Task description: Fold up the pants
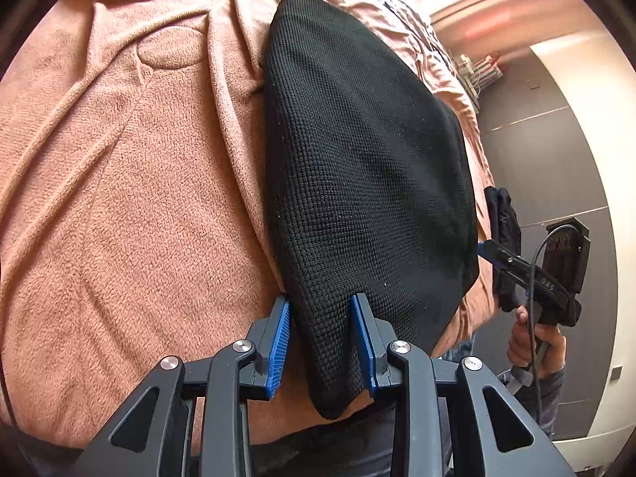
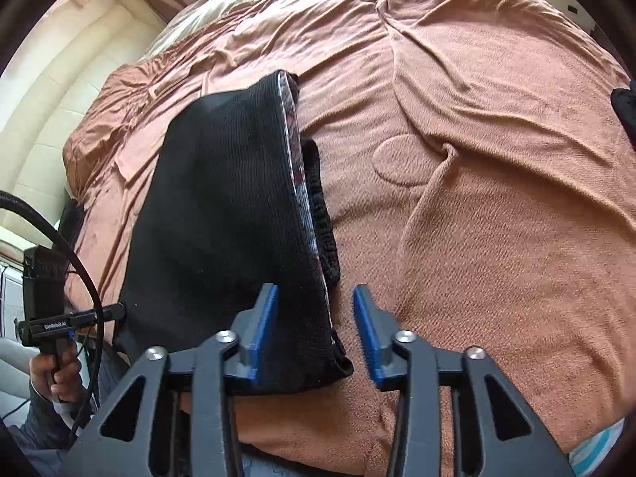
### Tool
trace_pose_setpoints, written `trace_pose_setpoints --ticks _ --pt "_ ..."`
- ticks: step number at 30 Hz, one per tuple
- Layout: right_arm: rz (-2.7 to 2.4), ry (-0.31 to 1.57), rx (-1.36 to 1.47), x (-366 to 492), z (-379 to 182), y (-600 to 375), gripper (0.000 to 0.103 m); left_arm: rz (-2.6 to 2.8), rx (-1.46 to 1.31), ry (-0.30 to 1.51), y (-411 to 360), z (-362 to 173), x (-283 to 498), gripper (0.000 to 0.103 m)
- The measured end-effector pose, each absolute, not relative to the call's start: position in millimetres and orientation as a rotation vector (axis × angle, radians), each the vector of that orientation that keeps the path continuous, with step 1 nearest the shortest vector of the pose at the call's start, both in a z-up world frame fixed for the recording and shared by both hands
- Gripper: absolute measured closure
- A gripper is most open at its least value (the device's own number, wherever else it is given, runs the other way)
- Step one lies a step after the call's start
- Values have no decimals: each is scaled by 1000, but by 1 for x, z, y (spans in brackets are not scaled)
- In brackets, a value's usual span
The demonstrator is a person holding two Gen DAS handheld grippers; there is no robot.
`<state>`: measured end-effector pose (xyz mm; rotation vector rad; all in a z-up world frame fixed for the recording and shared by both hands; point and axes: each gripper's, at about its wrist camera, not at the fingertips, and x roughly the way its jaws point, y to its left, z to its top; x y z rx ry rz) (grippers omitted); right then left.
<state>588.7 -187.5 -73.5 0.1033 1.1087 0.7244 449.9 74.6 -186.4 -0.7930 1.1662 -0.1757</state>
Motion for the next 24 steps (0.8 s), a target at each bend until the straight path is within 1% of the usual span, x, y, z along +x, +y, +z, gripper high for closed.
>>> trace_pose_setpoints --ticks 1,2,6,10,12,13,14,16,17,18,19,20,21,24 --pt "729 1094 116 585 -72 -190 42 -175 -799 1169 75 -188 450 71" --pt "731 1083 127 587 -71 -191 42 -176 -804 1172 77 -189 448 71" --pt "758 1075 187 594 -78 -190 42 -185 -826 1195 73 -197 444 71" --pt "772 1092 175 603 -94 -170 42 -214 -817 1205 66 -200 438 71" --pt "771 1107 167 607 -104 -162 42 -219 -818 1196 63 -200 437 78" --pt "767 1116 164 608 -109 -160 42 -218 -818 1191 64 -199 439 86" --pt "767 1127 167 609 -113 -159 42 -219 -821 1187 65 -198 438 92" --pt "764 1145 180 609 -118 -159 49 -226 -824 1178 68 -195 436 97" --pt "768 1153 181 608 -119 -158 56 -228 -825 1175 71 -193 435 98" --pt "772 1157 177 606 -118 -158 59 -230 -829 1173 74 -192 434 98" --pt "773 1160 178 605 -117 -158 60 -233 -832 1171 76 -189 434 98" --pt "773 1164 185 604 -116 -158 64 -237 -833 1166 79 -186 435 98" --pt "777 1170 198 603 -116 -159 71 -240 -830 1159 81 -184 437 99" --pt "777 1181 224 600 -112 -159 76 -240 -816 1143 89 -175 431 99"
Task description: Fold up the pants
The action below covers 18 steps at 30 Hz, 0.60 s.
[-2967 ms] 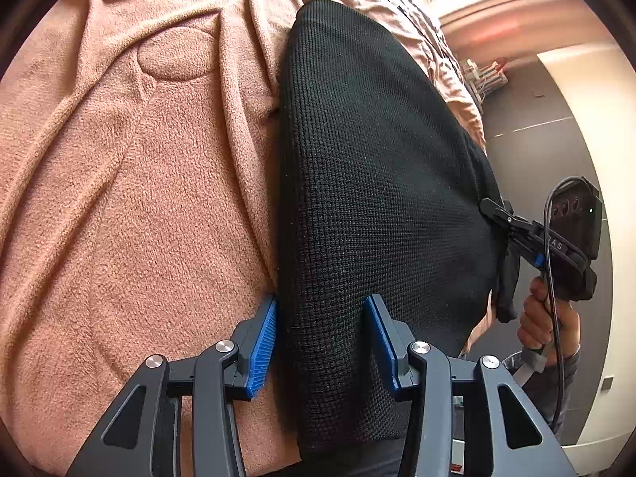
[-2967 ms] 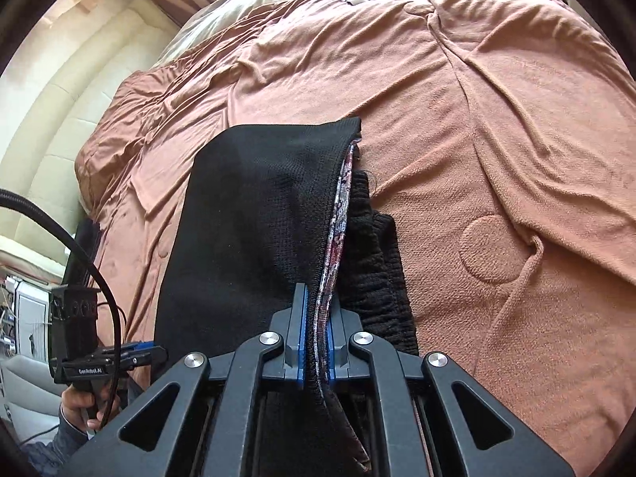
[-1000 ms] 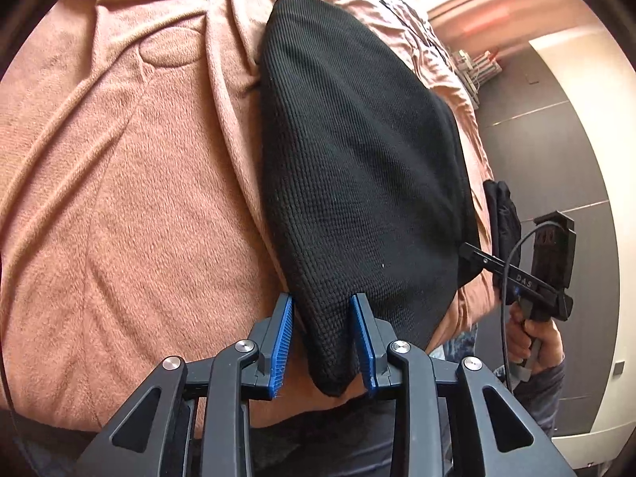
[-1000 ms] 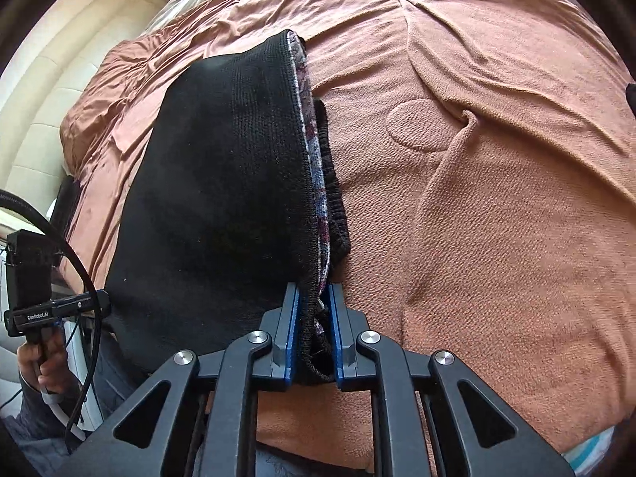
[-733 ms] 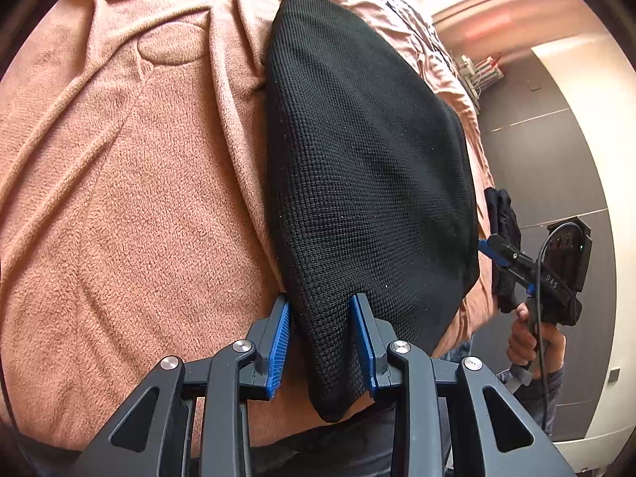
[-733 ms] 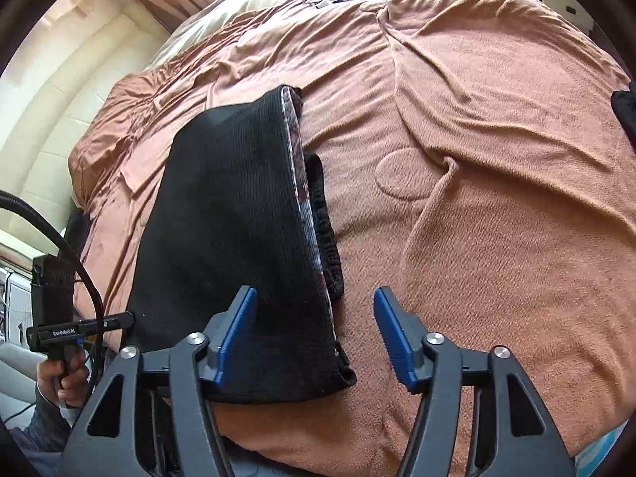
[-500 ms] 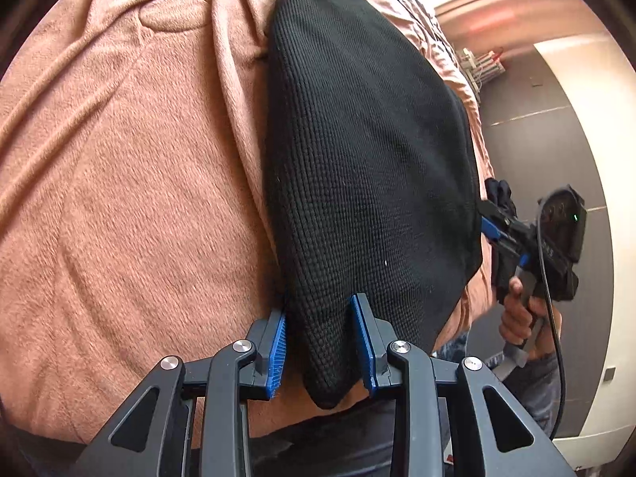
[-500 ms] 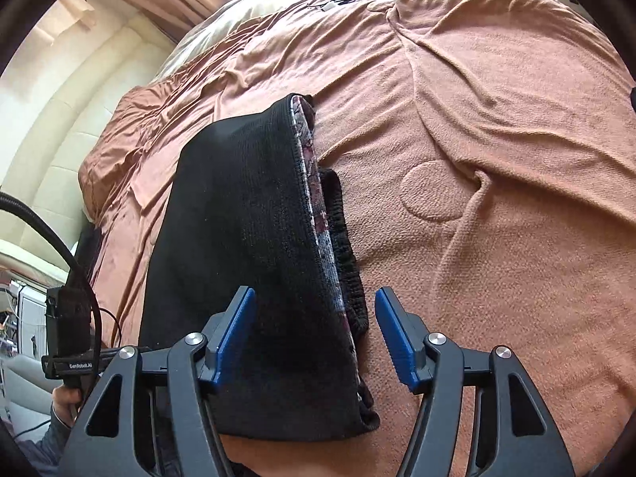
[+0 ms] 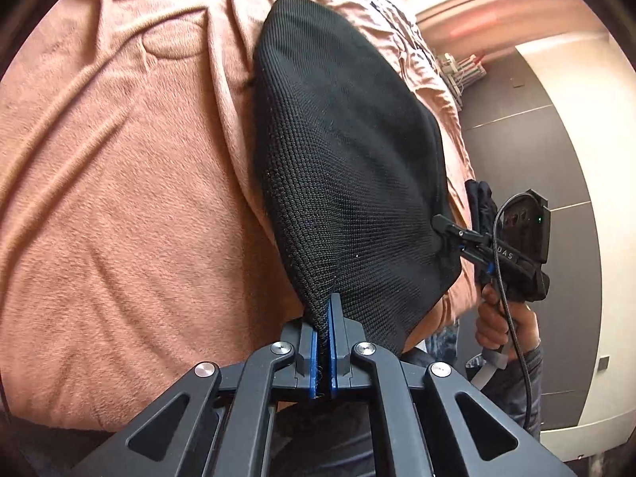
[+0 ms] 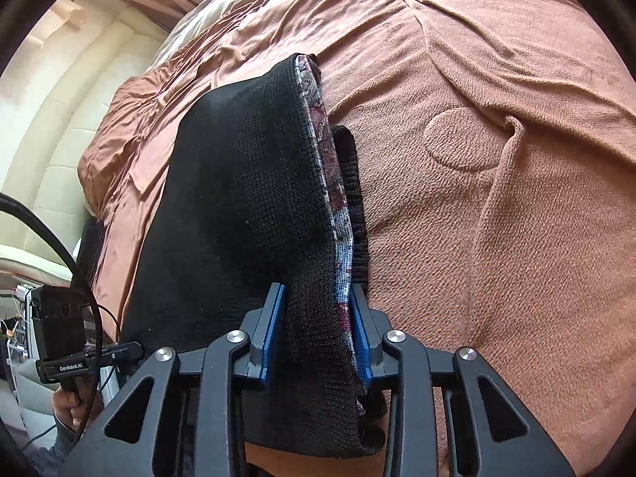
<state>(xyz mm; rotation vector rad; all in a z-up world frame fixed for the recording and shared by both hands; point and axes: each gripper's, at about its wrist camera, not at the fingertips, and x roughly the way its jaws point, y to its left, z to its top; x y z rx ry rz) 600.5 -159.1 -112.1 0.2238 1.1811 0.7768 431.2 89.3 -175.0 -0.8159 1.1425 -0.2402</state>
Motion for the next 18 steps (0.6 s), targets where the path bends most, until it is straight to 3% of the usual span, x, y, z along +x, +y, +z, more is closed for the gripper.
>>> trace_pose_setpoints --ticks 18 --pt "790 1212 336 554 -123 -131 82 -188 -791 1114 120 -157 407 99"
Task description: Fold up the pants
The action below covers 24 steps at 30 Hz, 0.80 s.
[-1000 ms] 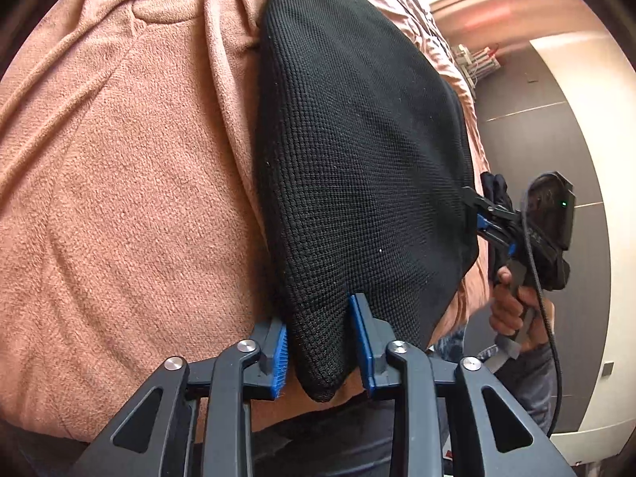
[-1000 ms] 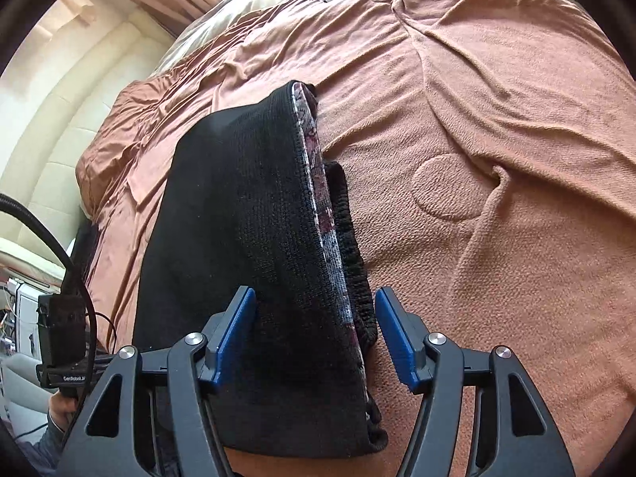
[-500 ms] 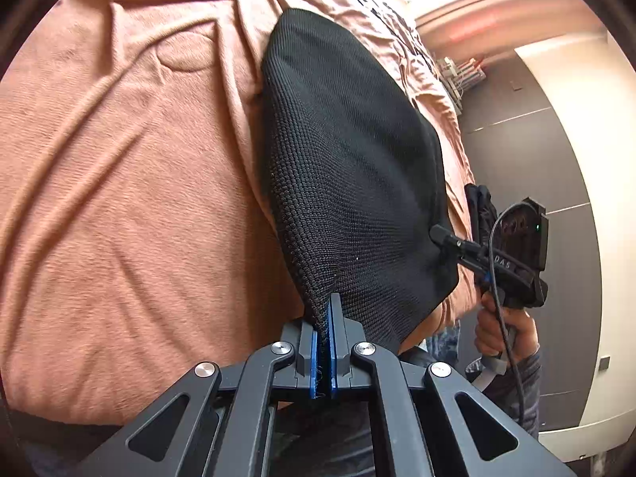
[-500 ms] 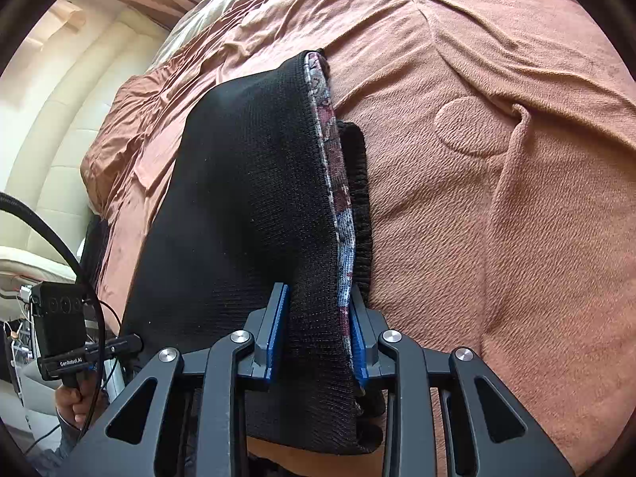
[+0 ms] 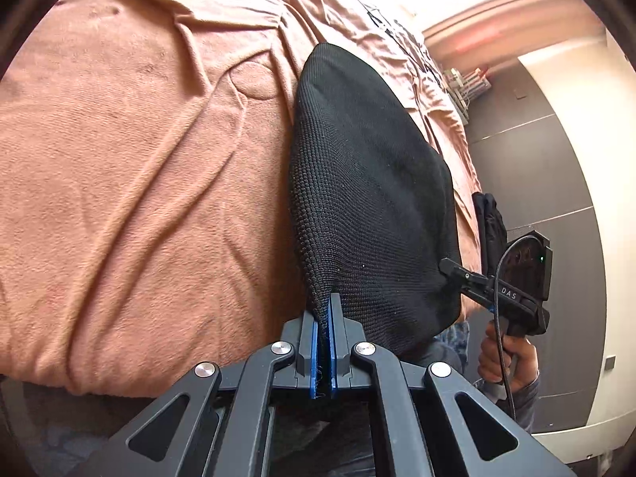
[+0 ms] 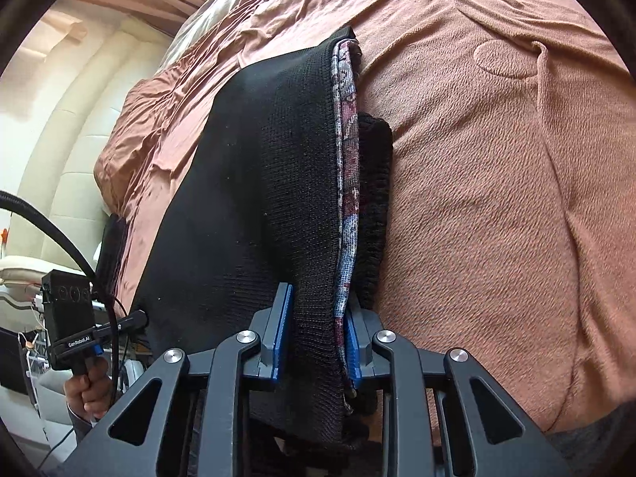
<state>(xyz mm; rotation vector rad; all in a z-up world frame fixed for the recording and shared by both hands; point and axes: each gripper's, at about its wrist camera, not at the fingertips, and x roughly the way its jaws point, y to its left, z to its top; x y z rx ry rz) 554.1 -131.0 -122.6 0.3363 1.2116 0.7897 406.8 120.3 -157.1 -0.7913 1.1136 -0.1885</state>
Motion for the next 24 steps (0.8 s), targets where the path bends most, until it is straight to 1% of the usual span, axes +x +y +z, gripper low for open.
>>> trace_pose_setpoints --ticks 9,13,14,15,16,17,18,19,20,24 --pt "845 1221 419 527 -139 -128 83 -138 -759 1149 149 -165 392 99" --pt "862 1215 440 526 -143 -136 83 -104 -717 1178 152 -165 395 98" --pt "859 1211 445 526 -143 -141 80 -94 -710 1180 153 -165 397 97" --pt "857 1207 455 526 -143 -145 72 -92 -713 1180 155 -164 398 96" --pt "854 1199 469 527 -143 -150 67 -92 -717 1175 157 -163 399 90" --pt "850 1188 483 528 -143 -154 55 -88 -717 1167 159 -162 401 83" --pt "841 1172 495 531 -142 -160 49 -79 -714 1159 161 -161 403 78" --pt "830 1158 506 532 -142 -164 49 -70 -711 1150 163 -161 403 72" --pt "819 1148 516 534 -141 -168 49 -65 -713 1144 165 -161 405 70" --pt "800 1167 533 533 -146 -172 49 -72 -724 1132 171 -162 412 70"
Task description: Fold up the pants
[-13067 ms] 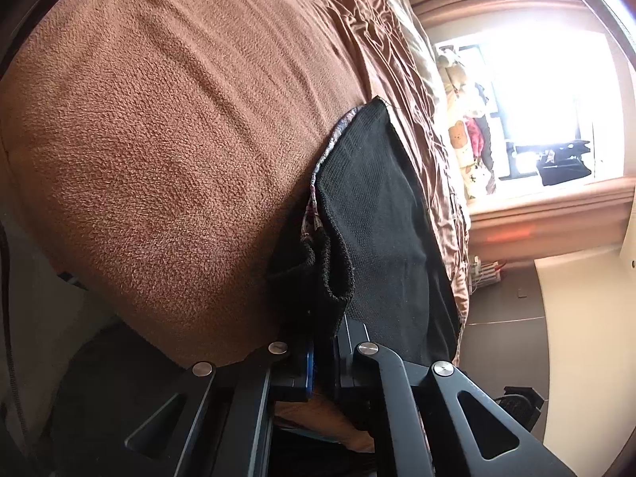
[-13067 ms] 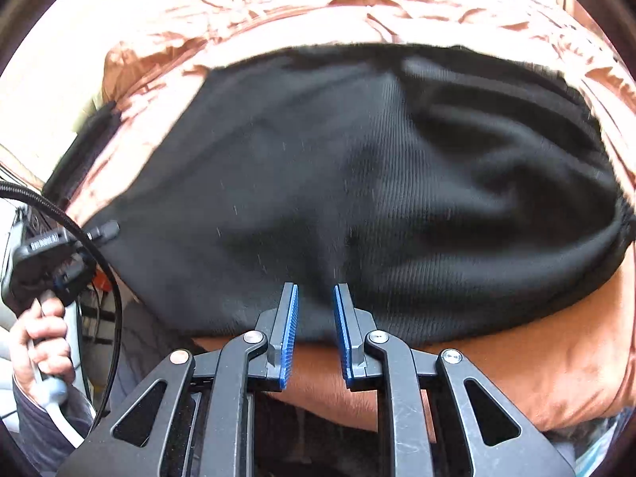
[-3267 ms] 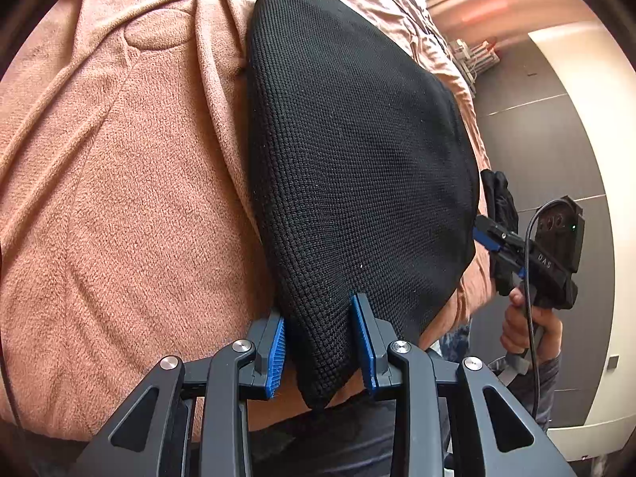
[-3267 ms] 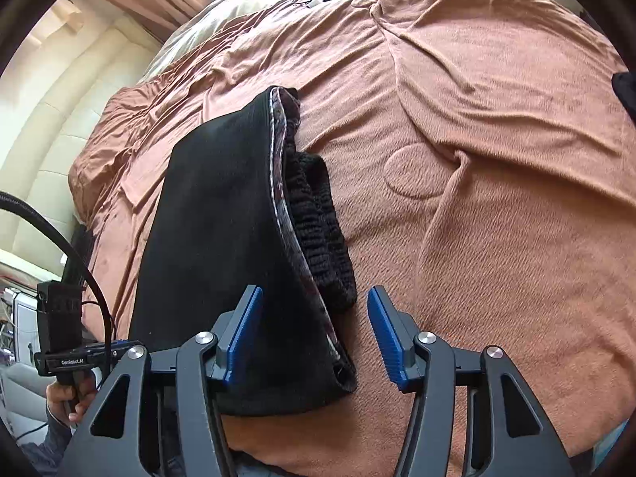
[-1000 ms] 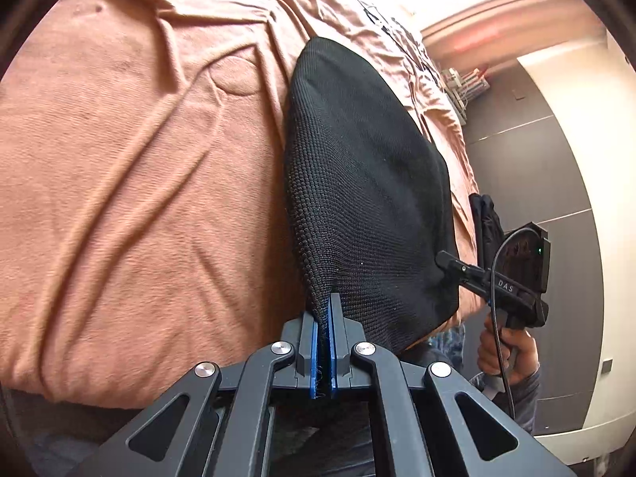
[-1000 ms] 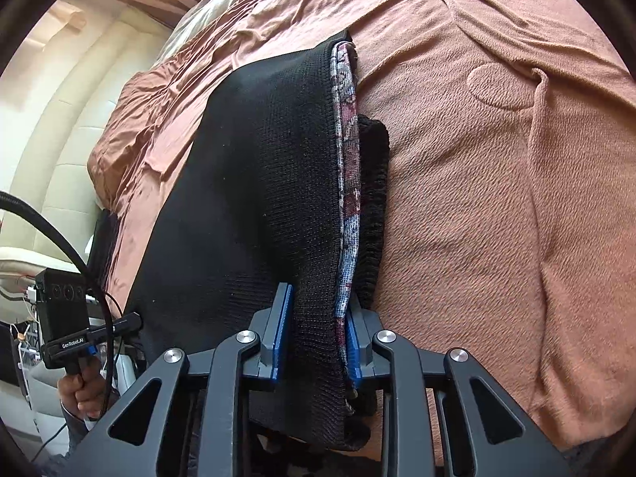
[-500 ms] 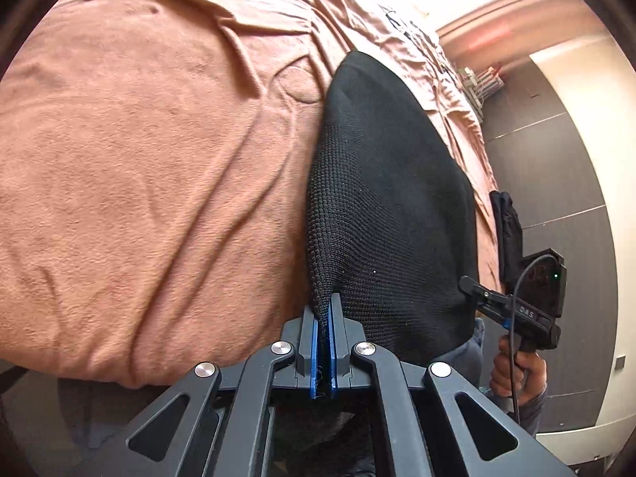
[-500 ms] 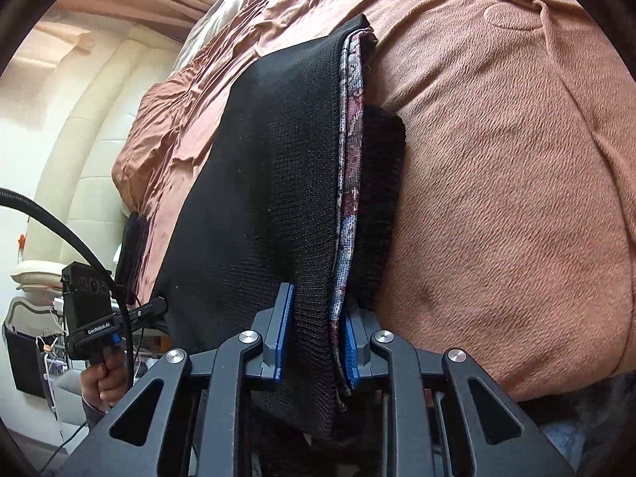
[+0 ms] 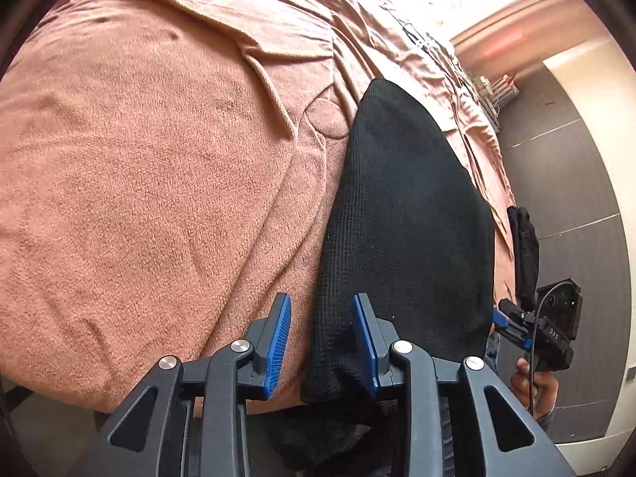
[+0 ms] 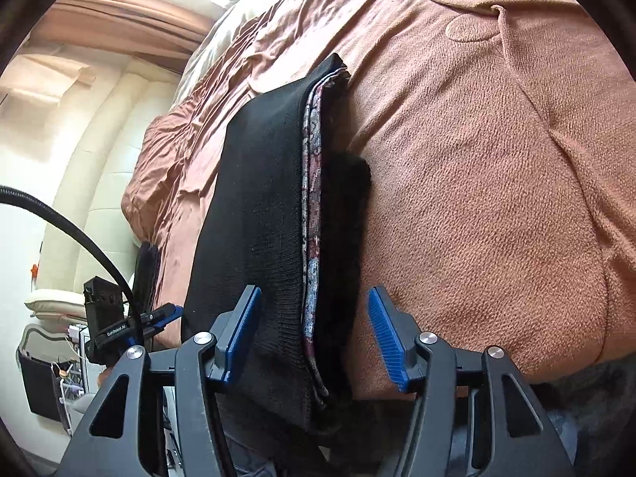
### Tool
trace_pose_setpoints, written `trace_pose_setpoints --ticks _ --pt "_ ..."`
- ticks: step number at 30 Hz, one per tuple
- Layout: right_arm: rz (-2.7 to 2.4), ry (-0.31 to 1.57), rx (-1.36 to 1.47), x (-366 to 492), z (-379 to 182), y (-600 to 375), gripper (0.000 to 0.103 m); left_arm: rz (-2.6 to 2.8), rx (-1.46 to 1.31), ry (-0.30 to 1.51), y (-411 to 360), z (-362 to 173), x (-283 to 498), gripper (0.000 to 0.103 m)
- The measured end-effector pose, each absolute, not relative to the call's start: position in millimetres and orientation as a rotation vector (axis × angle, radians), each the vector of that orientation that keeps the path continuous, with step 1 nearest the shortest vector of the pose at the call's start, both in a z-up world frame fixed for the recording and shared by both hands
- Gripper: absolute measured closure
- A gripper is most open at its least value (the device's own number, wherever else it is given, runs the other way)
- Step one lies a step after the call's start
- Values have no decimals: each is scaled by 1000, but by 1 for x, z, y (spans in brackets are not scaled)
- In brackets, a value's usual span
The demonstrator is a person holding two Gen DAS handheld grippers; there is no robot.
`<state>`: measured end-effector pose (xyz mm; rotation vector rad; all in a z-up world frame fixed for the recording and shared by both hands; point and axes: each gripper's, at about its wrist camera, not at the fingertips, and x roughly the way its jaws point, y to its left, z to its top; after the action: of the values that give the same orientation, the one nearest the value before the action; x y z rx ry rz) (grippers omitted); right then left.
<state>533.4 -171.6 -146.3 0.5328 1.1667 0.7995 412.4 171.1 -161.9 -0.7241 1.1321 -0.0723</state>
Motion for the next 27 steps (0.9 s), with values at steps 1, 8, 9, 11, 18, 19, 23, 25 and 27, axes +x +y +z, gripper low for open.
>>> trace_pose_setpoints --ticks 1,8,9,11,18,19,23,25,27 --pt "806 1166 539 530 -148 -174 49 -74 -720 1131 171 -162 415 69" --pt "854 1209 496 508 -164 -160 49 -94 -715 1144 170 -169 424 66" --pt "853 1210 494 509 -165 -159 55 -98 -714 1145 169 -169 424 66" --pt "856 1222 493 506 -169 -150 80 -108 -705 1144 167 -169 424 66" --pt "878 1258 578 504 -180 -146 96 -123 -696 1143 164 -169 427 66" --pt "880 1258 571 504 -179 -146 96 -126 -693 1144 163 -169 427 66" --pt "897 1268 552 497 -180 -147 96 -136 -677 1152 161 -169 428 66" --pt "893 1277 543 497 -182 -148 96 -141 -672 1152 161 -169 429 66" --pt "899 1290 540 498 -182 -149 96 -144 -670 1152 162 -169 431 66"
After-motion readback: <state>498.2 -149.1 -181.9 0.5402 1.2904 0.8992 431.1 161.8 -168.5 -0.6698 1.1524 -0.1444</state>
